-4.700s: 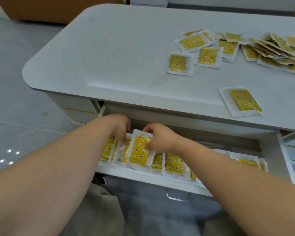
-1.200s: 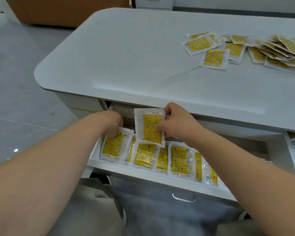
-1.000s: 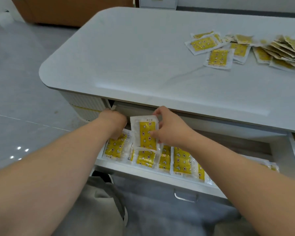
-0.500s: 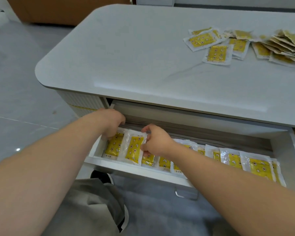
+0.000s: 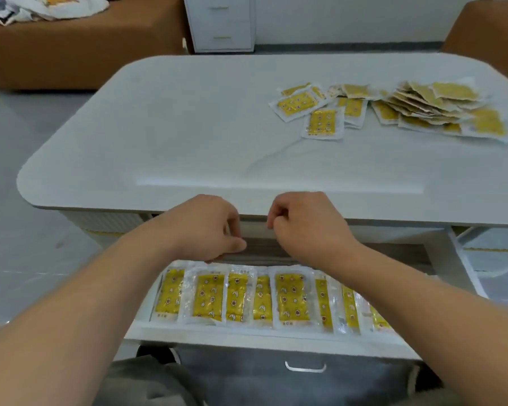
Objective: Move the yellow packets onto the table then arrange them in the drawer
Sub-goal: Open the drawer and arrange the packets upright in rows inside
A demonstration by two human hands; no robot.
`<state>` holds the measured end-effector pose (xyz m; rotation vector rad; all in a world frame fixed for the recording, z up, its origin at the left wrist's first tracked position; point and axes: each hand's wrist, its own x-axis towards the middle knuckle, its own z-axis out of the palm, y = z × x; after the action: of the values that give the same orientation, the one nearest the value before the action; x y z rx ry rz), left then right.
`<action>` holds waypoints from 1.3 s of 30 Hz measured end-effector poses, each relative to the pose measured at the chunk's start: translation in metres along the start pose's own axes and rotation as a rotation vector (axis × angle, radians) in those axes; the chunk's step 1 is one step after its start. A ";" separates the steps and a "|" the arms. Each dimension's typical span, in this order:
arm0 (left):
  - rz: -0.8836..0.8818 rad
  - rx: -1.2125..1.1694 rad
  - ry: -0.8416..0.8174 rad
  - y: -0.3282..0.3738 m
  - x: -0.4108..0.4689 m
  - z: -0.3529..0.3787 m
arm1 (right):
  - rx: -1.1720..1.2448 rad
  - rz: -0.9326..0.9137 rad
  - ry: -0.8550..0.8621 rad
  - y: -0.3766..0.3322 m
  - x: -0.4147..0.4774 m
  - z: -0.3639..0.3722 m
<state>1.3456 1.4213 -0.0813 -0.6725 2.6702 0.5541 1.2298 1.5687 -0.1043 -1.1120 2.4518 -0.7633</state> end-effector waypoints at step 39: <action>0.109 0.220 0.568 0.143 0.250 0.024 | -0.465 0.433 0.343 0.231 0.129 -0.114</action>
<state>1.0695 1.4538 -0.1619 -0.7029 3.2440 0.0883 0.9554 1.6339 -0.1624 -0.5625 3.1142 -0.2693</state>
